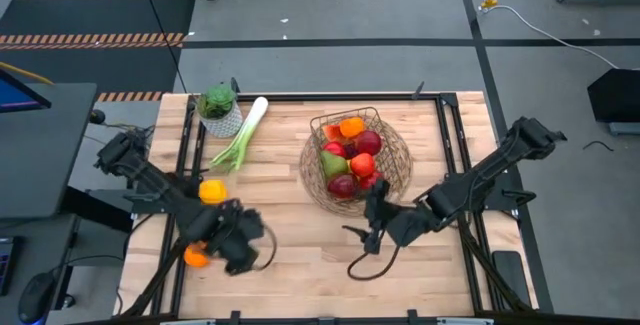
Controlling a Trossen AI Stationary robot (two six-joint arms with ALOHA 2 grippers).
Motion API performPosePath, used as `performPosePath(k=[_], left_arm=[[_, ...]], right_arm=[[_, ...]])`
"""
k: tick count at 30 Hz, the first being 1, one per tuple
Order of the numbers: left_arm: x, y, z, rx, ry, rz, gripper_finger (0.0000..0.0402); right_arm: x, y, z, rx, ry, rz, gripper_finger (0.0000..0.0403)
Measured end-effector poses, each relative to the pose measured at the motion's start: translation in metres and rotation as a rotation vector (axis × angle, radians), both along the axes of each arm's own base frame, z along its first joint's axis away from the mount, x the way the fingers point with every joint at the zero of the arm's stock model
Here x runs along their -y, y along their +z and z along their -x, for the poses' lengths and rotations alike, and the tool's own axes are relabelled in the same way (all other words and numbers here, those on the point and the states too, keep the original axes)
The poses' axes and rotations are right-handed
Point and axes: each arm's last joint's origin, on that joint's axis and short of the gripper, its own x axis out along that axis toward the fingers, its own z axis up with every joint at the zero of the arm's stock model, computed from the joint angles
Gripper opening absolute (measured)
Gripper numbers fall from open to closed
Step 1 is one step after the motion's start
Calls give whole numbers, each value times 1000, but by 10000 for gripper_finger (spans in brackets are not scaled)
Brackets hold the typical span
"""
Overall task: Build produce basket
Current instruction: Put the orange into the wire basket
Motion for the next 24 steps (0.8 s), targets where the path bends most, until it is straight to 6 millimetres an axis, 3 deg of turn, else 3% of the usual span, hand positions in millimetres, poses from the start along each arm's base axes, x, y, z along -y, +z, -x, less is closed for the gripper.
performPosePath(k=[4,10,18,24], left_arm=[[26,0,25,-4,-5,25,396],[45,-2,60,-43,143,19,396],[61,-12,96,-91,282,-87,396],[71,-24,106,-114,297,-153,396]], right_arm=[[-12,-17,-7,-29,17,12,374],[-26,-33,-13,-36,42,15,374],[-38,-31,-10,16,62,-36,374],[-45,-29,-7,33,84,-48,374]])
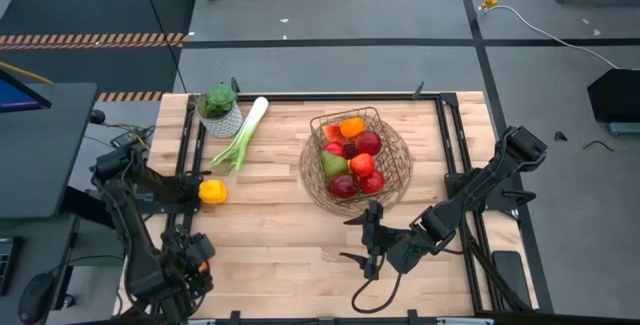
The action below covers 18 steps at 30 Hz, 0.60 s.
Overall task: Build produce basket
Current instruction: Put the orange into the wire basket
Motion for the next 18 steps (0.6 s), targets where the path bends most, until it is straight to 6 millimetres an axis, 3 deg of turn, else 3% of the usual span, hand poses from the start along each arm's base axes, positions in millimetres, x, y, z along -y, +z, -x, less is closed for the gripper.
performPosePath(k=[10,18], left_arm=[[19,-25,11,-96,-9,-67,396],[13,-29,15,-137,32,-208,396]], right_arm=[[-3,2,1,17,8,-13,374],[-3,2,1,17,8,-12,374]])
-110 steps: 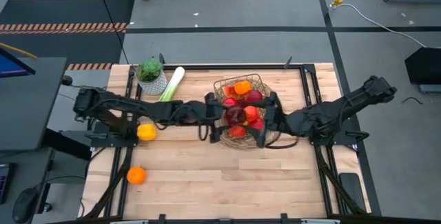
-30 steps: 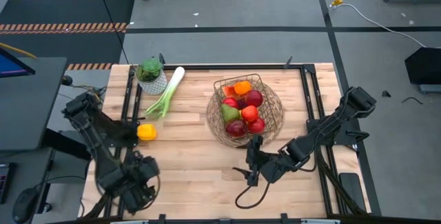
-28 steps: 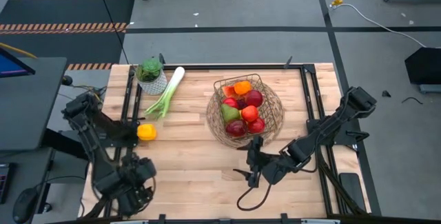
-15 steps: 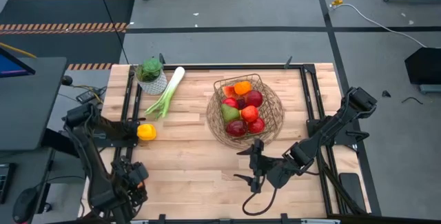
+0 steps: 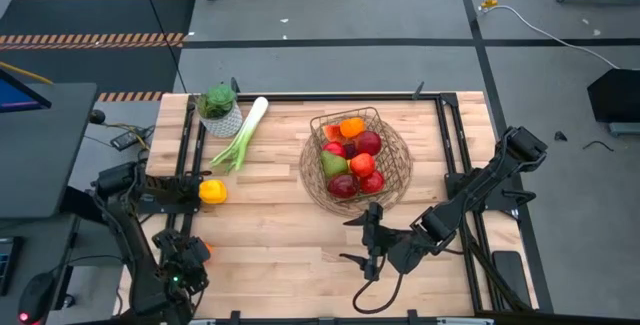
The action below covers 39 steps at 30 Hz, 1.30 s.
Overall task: Build produce basket
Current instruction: Put the orange into the wire basket
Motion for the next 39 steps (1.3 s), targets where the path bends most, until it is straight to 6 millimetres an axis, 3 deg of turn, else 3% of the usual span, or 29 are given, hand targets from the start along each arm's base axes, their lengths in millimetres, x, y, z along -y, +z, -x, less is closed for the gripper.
performPosePath(k=[9,16,20,26,39], left_arm=[[6,-2,12,46,33,18,396],[2,-37,27,7,17,61,396],[-7,-49,25,-67,10,45,396],[-12,-55,17,-51,2,171,396],[-28,-58,17,-28,-25,36,396]], right_arm=[[0,0,0,0,1,0,374],[-1,0,1,0,4,0,374],[-1,0,1,0,4,0,374],[-1,0,1,-1,5,2,374],[-1,-1,2,-9,7,7,374]])
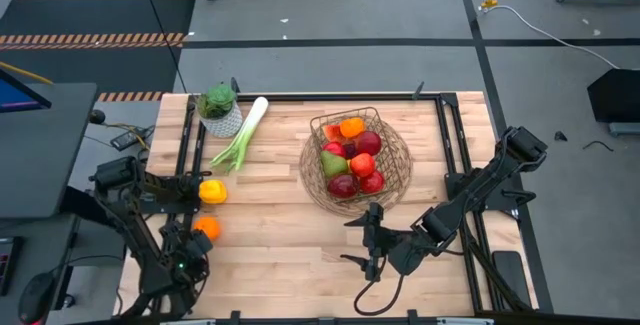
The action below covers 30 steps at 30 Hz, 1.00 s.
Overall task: Build produce basket
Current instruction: Put the orange into the wire basket
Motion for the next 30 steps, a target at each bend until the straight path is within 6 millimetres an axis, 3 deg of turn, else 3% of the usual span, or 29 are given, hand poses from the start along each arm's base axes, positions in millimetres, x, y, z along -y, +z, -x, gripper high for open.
performPosePath(k=[10,18,23,30], left_arm=[[-13,5,8,-162,121,-108,396],[-27,-18,9,-188,73,-103,396],[-29,-33,0,-164,-17,-2,396],[-34,-33,-17,-163,-143,29,396]], right_arm=[[0,0,0,-1,-1,0,374],[0,0,0,-2,0,1,374],[0,0,0,-2,1,1,374],[0,0,0,-2,2,1,374]])
